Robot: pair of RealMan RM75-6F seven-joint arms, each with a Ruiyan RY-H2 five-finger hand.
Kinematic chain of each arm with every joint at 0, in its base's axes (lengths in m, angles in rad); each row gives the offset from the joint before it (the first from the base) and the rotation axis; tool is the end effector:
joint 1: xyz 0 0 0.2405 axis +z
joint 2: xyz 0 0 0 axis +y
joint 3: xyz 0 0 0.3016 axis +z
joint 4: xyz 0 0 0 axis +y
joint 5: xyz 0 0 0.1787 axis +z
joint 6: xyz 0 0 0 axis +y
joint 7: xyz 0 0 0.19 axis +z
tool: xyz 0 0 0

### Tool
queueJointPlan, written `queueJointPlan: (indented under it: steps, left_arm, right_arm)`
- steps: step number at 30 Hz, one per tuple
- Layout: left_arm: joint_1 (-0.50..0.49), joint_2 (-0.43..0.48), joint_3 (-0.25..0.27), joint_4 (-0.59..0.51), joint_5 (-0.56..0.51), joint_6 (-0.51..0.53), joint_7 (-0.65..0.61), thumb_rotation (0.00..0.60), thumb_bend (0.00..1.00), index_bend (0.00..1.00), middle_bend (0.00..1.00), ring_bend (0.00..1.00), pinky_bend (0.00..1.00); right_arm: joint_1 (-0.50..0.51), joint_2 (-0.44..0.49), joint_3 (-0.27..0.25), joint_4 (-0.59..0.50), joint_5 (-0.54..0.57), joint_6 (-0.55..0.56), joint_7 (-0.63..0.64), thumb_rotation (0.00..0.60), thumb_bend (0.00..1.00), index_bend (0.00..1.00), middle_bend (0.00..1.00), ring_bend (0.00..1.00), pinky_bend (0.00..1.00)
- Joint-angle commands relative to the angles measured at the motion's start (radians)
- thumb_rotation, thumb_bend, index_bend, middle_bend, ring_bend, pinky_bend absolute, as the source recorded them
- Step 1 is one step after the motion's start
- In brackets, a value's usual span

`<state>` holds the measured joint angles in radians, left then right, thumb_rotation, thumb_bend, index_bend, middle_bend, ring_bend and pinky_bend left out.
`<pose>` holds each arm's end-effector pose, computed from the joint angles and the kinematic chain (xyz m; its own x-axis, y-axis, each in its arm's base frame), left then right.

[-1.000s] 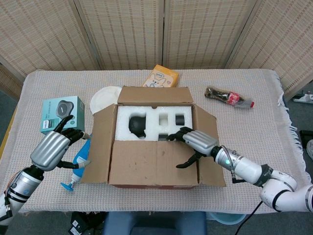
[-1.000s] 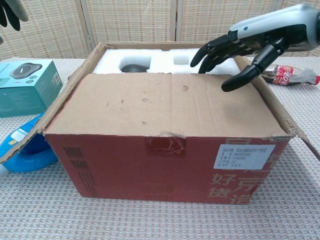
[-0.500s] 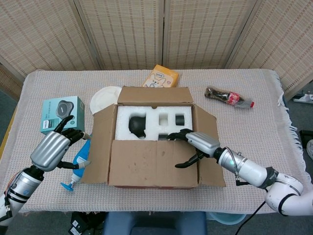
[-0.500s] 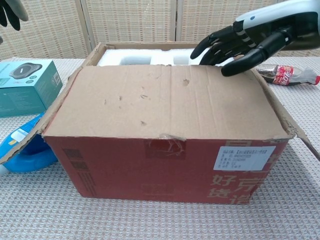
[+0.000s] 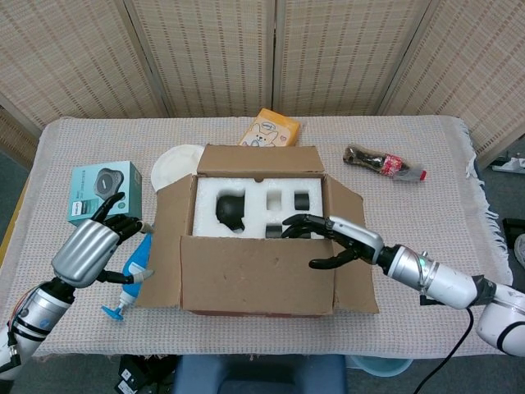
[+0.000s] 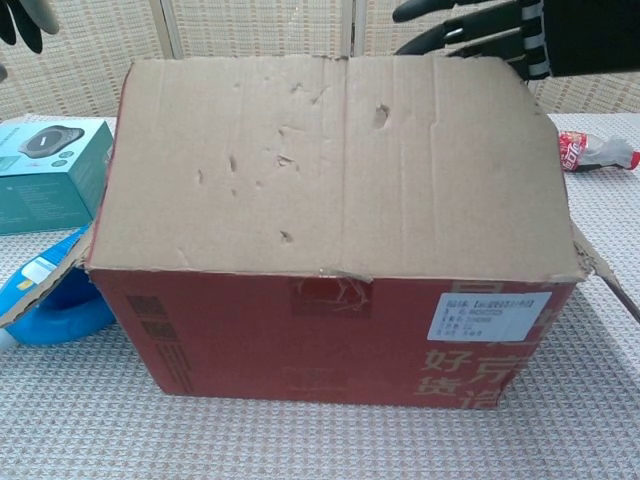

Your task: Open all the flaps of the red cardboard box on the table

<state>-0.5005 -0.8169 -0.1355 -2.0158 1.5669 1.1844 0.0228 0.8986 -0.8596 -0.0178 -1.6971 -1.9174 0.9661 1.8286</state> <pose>-0.1464 0.3136 0.2275 0.4151 0.0684 0.9072 0.7985 -0.5053 -0.3273 -0.1032 -0.3578 0.1670 -0.4255 -0.8338 0.3519 -0.7247 0.0810 -0.6843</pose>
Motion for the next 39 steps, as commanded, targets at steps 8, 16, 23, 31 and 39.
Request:
queueJointPlan:
  steps: [8,16,23,31,39]
  left_arm:
    - [-0.001,0.008,-0.006,-0.015,-0.010,-0.003,0.017,0.342,0.22,0.38,0.42,0.39,0.00]
    - [-0.002,0.013,-0.012,-0.028,-0.014,0.000,0.027,0.344,0.21,0.38,0.42,0.39,0.00]
    - [-0.001,0.019,-0.016,-0.036,-0.017,0.002,0.033,0.343,0.22,0.38,0.42,0.39,0.00]
    - [0.006,0.023,-0.017,-0.039,-0.020,0.009,0.036,0.344,0.21,0.38,0.42,0.39,0.00]
    - [0.019,0.018,-0.013,-0.032,-0.025,0.022,0.036,0.344,0.22,0.38,0.42,0.39,0.00]
  right_arm:
    - [0.038,-0.029,-0.191,0.263,-0.242,0.481,0.457,0.371,0.07,0.15,0.25,0.19,0.00]
    - [0.049,-0.016,-0.247,0.254,-0.279,0.588,0.474,0.371,0.07,0.15,0.25,0.19,0.00]
    - [0.070,-0.017,-0.291,0.214,-0.304,0.601,0.446,0.369,0.07,0.15,0.24,0.19,0.00]
    - [0.095,-0.017,-0.344,0.168,-0.360,0.617,0.389,0.370,0.07,0.15,0.23,0.19,0.00]
    - [0.081,0.006,-0.362,0.132,-0.277,0.565,0.268,0.369,0.07,0.15,0.23,0.19,0.00]
